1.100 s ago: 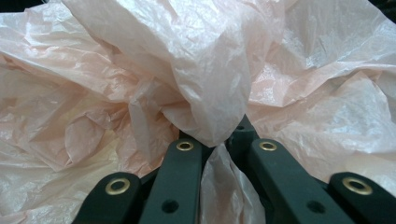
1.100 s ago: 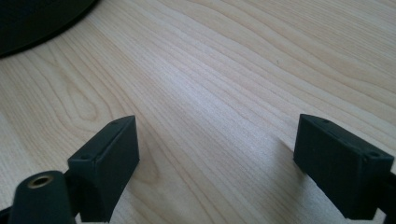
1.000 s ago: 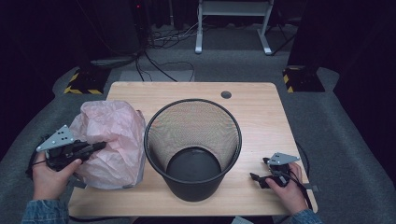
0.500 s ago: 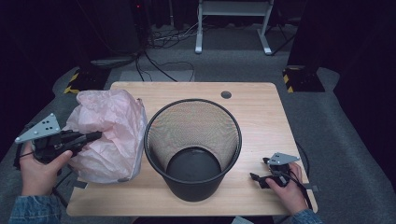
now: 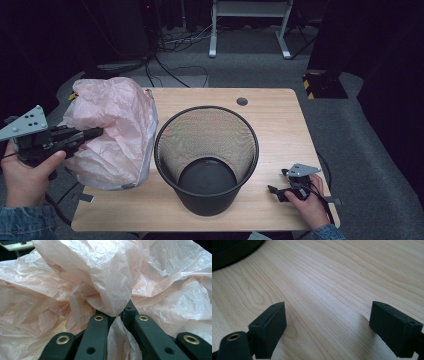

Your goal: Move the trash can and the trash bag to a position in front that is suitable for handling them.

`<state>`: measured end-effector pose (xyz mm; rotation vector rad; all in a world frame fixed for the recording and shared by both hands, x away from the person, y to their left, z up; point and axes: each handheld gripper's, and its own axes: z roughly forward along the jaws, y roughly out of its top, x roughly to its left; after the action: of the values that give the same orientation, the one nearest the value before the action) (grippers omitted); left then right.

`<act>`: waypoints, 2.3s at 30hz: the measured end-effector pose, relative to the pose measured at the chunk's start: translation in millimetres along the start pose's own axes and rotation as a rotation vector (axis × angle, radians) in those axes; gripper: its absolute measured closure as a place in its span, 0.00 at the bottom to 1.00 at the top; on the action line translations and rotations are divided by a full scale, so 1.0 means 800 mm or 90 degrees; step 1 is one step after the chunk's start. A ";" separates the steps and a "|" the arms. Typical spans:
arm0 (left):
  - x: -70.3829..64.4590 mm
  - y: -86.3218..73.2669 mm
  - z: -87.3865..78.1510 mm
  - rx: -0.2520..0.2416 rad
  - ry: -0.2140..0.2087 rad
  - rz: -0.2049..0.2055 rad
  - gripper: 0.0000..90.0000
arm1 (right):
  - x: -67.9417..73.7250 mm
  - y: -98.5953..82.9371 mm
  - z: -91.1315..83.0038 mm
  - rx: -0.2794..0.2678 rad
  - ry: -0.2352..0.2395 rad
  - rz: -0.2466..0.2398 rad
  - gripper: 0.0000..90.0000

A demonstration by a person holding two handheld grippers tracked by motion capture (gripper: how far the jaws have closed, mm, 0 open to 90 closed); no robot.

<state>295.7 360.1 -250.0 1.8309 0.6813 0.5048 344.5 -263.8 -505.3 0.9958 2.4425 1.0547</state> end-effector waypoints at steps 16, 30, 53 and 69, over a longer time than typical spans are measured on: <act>-0.032 0.037 0.006 -0.027 -0.047 0.022 0.95 | 0.000 0.000 0.000 0.000 0.000 -0.001 0.15; -0.094 0.078 0.044 -0.024 -0.104 0.096 0.95 | 0.000 0.000 0.000 0.000 0.000 0.000 0.15; -0.152 0.102 0.122 -0.002 -0.204 0.147 0.95 | 0.000 0.000 0.000 0.000 0.000 -0.001 0.15; -0.163 0.090 0.169 0.017 -0.195 0.115 0.67 | 0.000 0.000 0.000 0.000 0.000 -0.001 0.15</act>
<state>298.9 159.6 -231.3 1.9525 0.3191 0.3215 344.6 -263.8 -505.3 0.9939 2.4434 1.0538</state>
